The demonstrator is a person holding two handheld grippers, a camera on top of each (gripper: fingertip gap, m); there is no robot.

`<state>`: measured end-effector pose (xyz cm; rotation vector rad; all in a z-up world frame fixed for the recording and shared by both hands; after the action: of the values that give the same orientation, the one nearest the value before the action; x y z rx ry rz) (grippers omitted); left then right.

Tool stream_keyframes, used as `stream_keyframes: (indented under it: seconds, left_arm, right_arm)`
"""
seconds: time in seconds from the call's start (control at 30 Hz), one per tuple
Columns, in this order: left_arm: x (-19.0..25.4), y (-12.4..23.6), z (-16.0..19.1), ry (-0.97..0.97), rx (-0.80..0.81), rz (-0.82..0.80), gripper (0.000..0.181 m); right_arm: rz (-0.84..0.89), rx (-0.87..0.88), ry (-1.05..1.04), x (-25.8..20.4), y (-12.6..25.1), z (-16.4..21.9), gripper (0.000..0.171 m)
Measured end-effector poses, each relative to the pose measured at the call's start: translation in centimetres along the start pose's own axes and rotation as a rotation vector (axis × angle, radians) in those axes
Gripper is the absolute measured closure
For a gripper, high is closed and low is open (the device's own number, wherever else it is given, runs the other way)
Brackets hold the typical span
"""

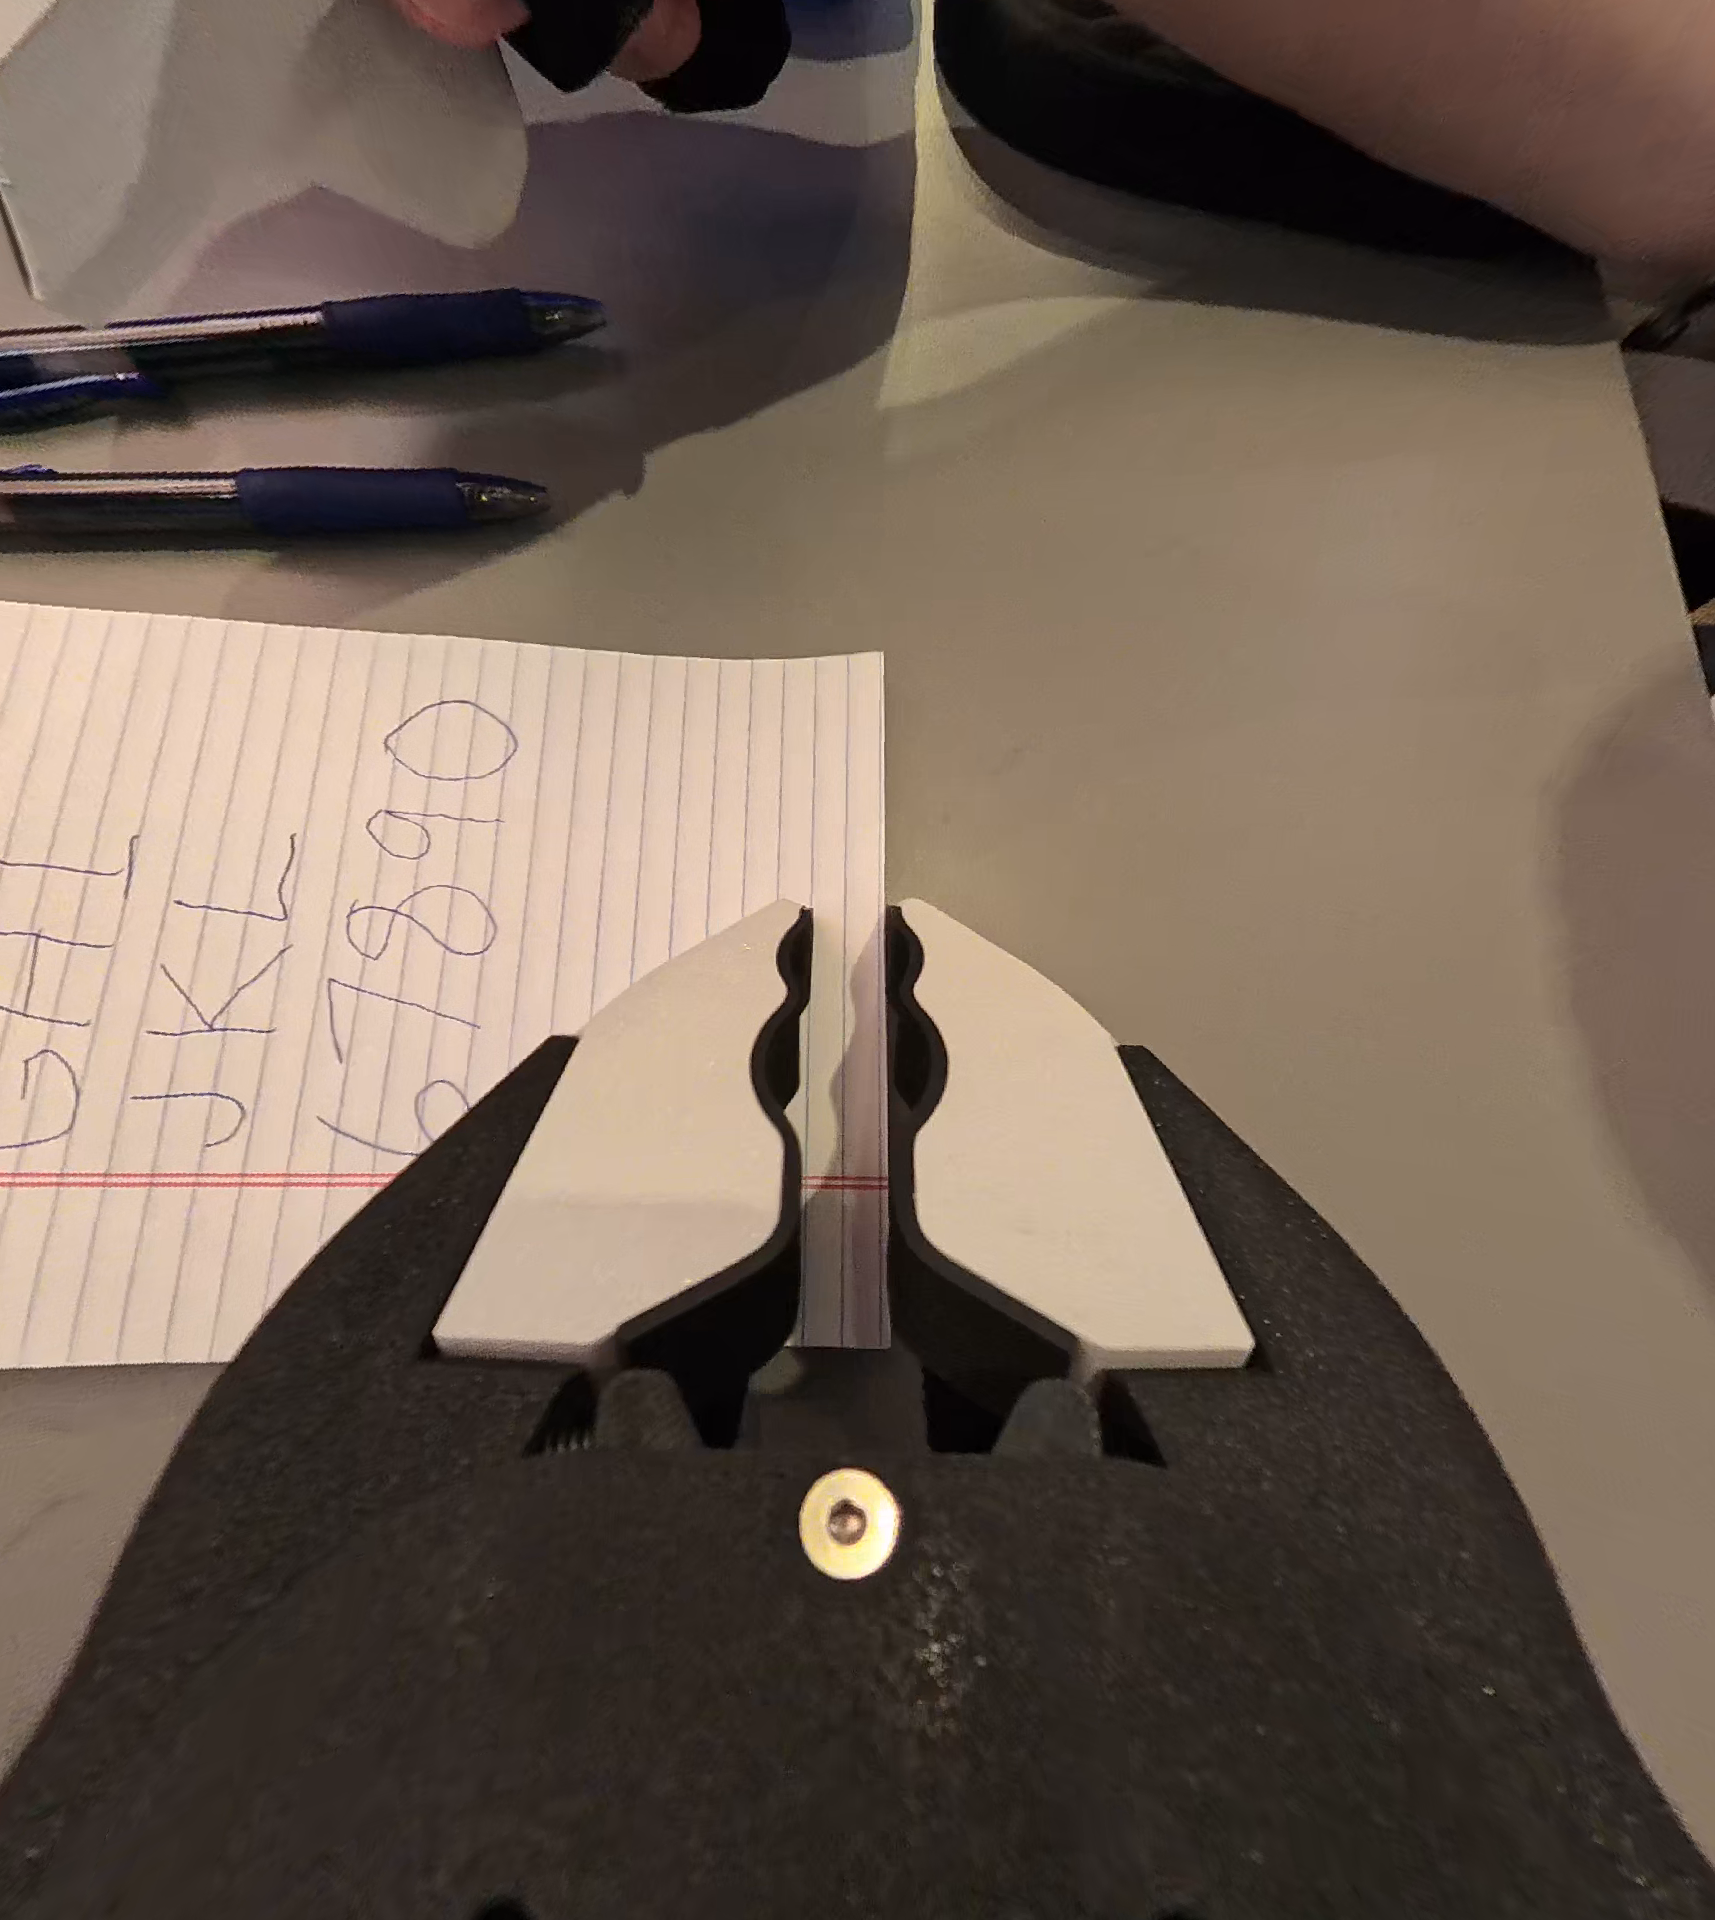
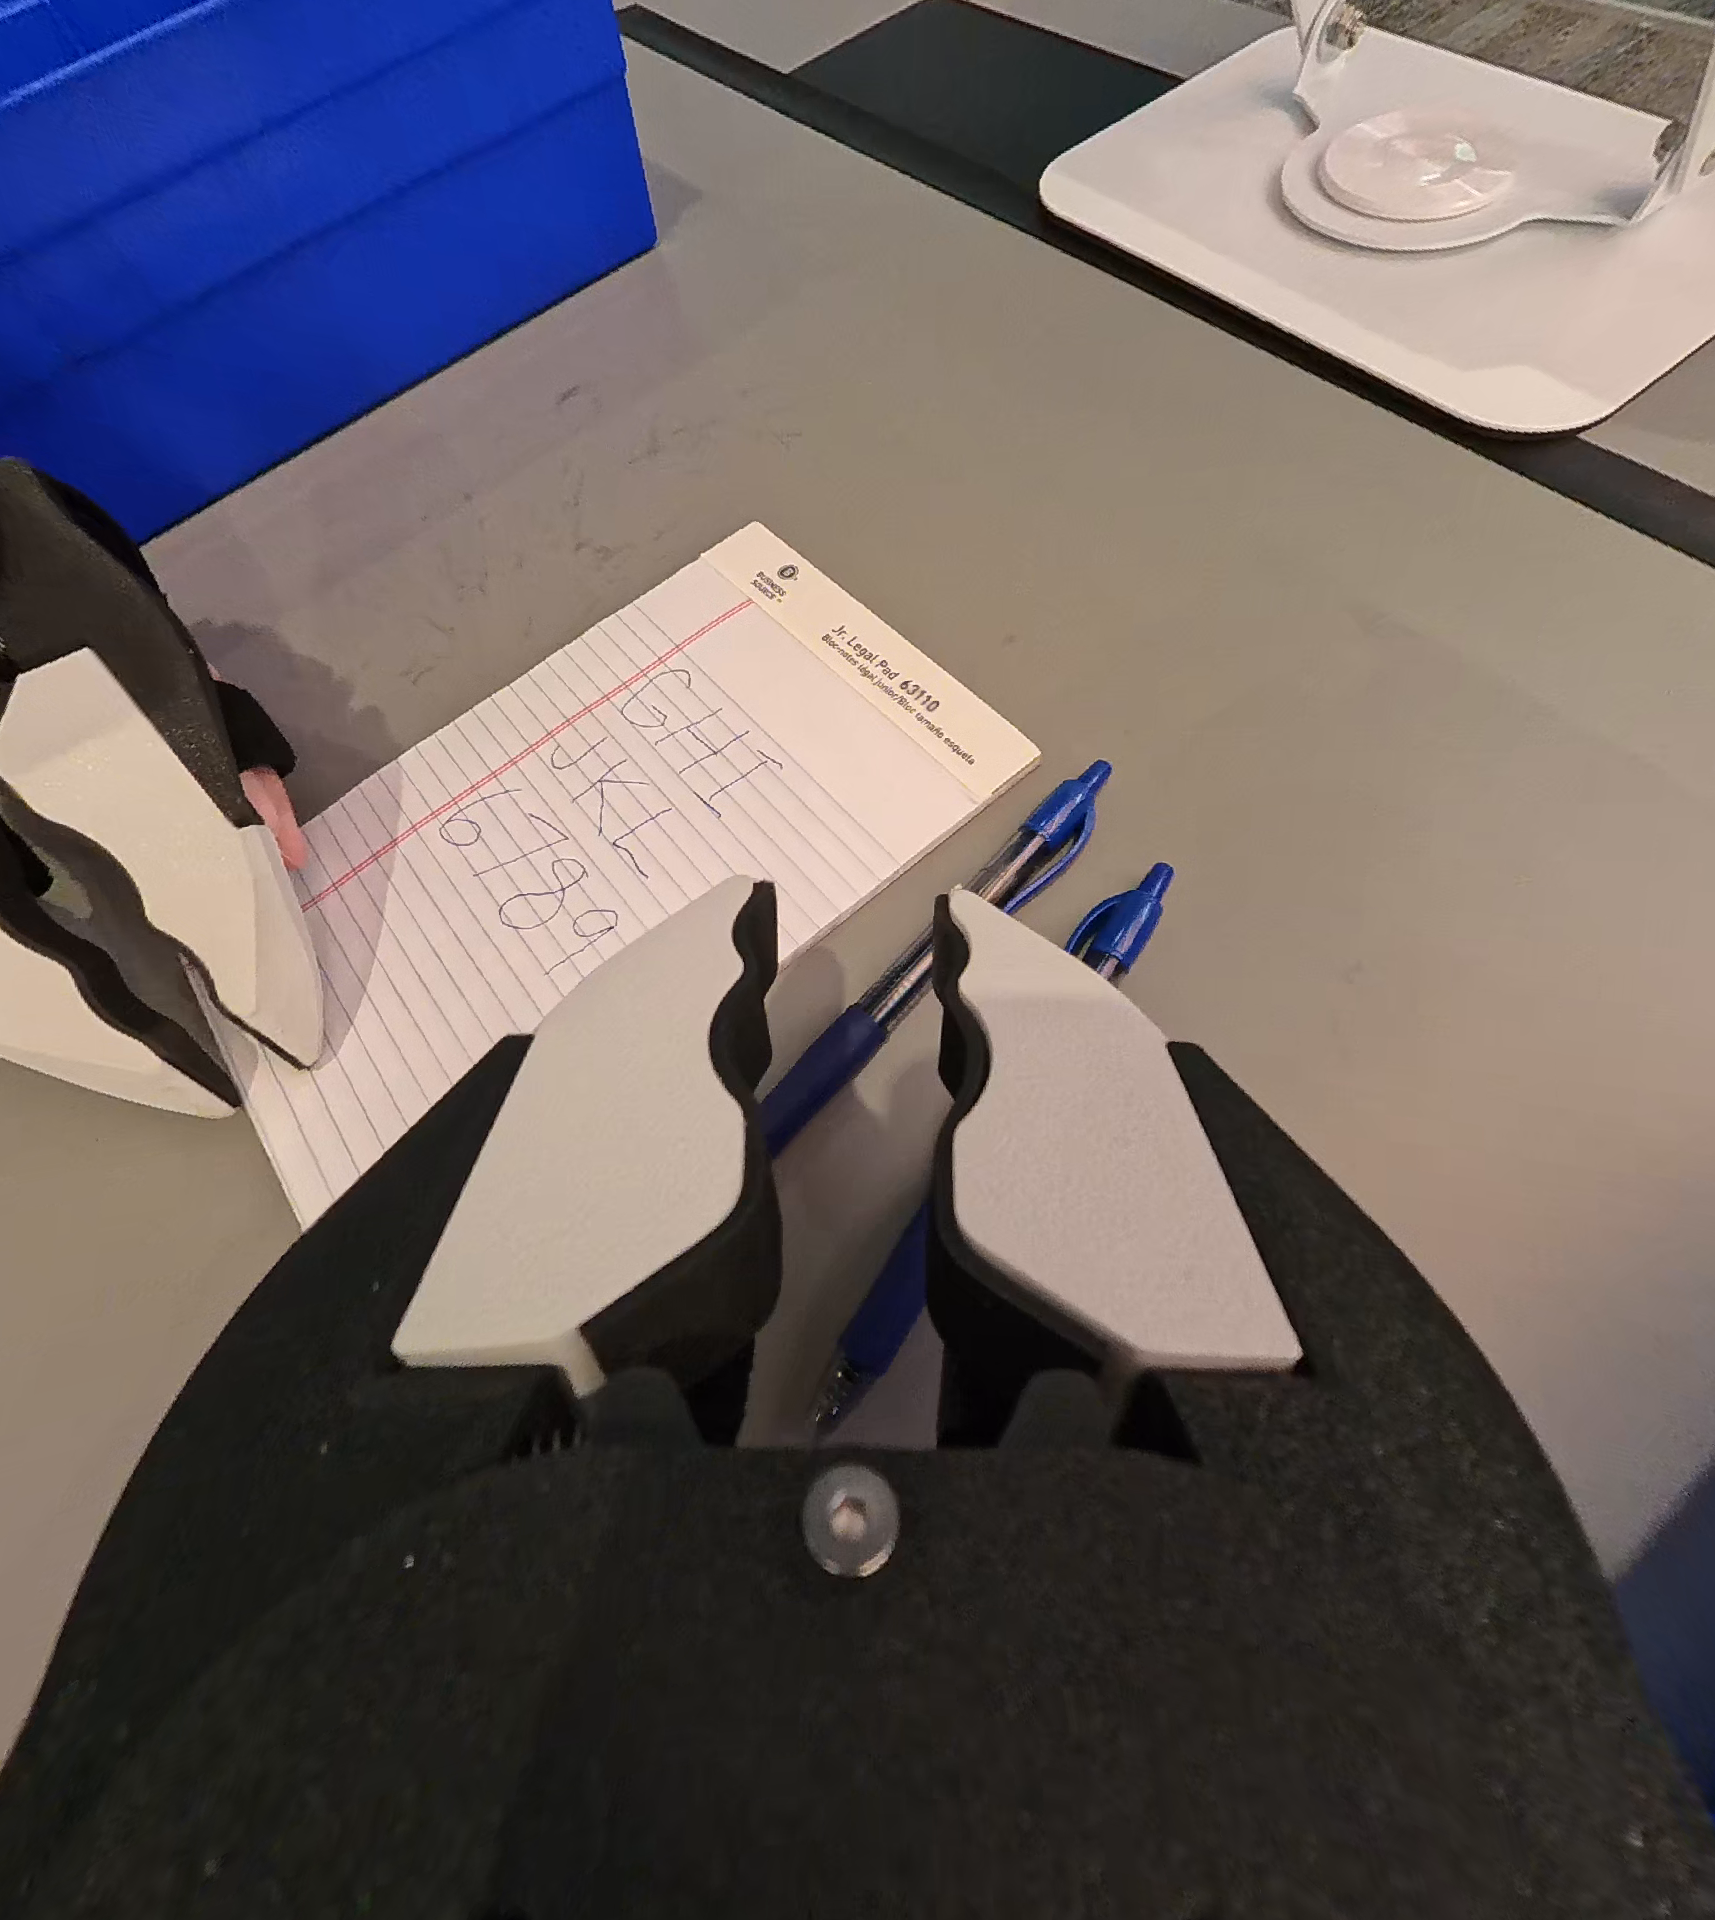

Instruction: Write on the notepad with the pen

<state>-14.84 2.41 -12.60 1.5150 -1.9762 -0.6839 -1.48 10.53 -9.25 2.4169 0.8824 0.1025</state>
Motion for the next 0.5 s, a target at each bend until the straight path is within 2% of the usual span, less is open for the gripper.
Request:
stream_keyframes:
  seconds: [0.33,0.5]
  left_arm:
    - [0.0,0.2,-0.1,0.040,0.026,0.031,0.169]
    - [-0.1,0.3,-0.1,0.047,0.035,0.035,0.169]
  right_arm:
    - [-0.025,-0.035,0.020,-0.6,-0.4,0.4,0.144]
    - [-0.102,-0.070,0.089,-2.1,-0.5,0.6,0.144]
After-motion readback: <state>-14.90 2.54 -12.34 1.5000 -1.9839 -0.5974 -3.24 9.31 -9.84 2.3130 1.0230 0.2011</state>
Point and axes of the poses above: each gripper's, where its closed fingertips meet, y back along the fingers, z out of its underside, x = y × z across the jaws, the point moved 3 cm from there along y, back along the fingers
